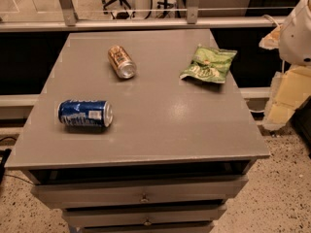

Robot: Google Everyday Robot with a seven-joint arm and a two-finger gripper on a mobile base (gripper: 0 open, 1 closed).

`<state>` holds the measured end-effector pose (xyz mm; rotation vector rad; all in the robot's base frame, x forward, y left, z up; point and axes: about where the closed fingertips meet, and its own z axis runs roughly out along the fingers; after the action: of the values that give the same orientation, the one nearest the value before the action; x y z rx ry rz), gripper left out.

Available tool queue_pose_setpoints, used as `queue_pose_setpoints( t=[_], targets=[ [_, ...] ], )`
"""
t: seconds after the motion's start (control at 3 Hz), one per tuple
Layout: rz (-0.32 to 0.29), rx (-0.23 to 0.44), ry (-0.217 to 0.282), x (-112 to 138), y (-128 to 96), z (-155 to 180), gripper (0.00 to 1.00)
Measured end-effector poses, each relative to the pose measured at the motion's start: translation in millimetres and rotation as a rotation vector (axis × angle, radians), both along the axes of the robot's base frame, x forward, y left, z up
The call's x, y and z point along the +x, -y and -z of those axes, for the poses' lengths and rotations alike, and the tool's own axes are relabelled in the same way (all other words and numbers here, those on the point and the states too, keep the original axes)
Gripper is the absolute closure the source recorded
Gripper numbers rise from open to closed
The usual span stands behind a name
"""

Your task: Pick green jalapeno chip bag

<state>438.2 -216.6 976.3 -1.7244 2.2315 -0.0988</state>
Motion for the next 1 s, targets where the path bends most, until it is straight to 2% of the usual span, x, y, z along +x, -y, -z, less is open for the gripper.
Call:
queue_pose_setpoints(
  t=[0.67,1.0],
  targets=[
    [-0.004,0.019,0.018,5,-1,-2,0.0],
    [-0.028,0.063,0.074,40,-3,1,0.0]
  ],
)
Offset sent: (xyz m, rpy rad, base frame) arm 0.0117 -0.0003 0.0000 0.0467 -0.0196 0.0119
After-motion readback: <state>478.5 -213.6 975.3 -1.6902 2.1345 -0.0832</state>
